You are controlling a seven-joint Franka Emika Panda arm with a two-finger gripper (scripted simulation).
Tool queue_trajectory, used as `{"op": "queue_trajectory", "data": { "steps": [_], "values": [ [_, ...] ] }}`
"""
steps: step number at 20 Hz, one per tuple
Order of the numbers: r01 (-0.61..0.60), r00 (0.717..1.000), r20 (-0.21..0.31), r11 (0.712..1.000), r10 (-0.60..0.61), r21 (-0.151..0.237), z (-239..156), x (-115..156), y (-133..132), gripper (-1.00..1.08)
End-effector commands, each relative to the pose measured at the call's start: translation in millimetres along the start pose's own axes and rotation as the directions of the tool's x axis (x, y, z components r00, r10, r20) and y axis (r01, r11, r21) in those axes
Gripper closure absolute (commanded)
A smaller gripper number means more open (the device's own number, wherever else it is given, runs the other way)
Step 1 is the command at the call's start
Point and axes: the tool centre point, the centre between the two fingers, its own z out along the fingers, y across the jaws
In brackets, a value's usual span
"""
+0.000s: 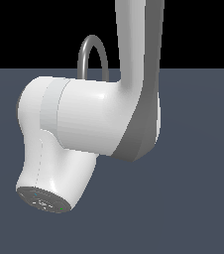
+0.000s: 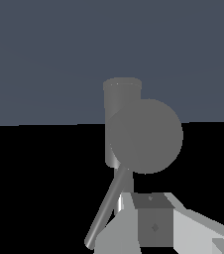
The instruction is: Turn on the faucet by rotating a designated handle.
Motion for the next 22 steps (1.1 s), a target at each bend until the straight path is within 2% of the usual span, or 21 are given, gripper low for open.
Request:
{"op": "queue_trajectory", "data": {
  "steps": [1,12,13,14,22],
  "values": [
    [0.005,1.000,-0.009,1.000,-0.005,0.019,-1,11,-13,1.08],
    [0.017,1.000,-0.014,0.996,-0.016,0.084,0,48,-60,1.08],
    [0.017,1.000,-0.014,0.996,-0.016,0.084,0,48,-60,1.08],
    [-0.008,0.999,0.049,0.999,0.006,0.037,7,15,-31,1.08],
    [0.005,1.000,0.017,0.998,-0.006,0.061,5,52,-35,1.08]
  ]
}}
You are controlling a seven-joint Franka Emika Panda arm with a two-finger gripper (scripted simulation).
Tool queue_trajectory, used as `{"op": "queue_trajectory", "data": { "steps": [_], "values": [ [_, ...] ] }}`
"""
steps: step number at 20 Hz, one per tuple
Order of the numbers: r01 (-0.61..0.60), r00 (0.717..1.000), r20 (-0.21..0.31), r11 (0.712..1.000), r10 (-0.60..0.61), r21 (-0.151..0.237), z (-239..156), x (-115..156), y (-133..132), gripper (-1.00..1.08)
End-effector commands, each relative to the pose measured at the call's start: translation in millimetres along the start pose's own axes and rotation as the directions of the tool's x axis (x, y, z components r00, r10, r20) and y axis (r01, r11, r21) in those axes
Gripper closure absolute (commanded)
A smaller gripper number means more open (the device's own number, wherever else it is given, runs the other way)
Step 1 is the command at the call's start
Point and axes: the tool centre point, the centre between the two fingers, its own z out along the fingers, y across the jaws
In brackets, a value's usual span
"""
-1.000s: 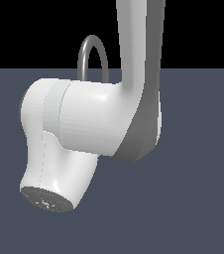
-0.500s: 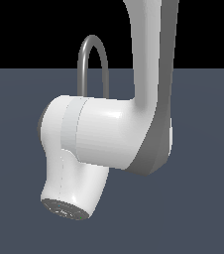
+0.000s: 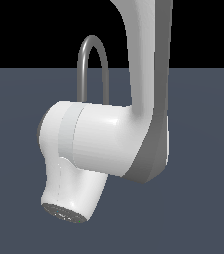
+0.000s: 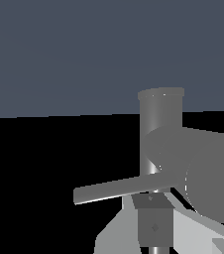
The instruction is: Turn on the faucet by rotating a designated handle.
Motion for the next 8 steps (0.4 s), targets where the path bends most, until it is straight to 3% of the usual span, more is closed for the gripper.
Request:
{"op": "queue_trajectory", "data": {
  "steps": [1,8],
  "values": [
    [0.020,0.998,-0.063,1.000,-0.020,0.006,-6,40,-4,1.08],
    [0.032,0.996,-0.087,0.999,-0.030,0.023,-10,67,-8,1.08]
  ]
}}
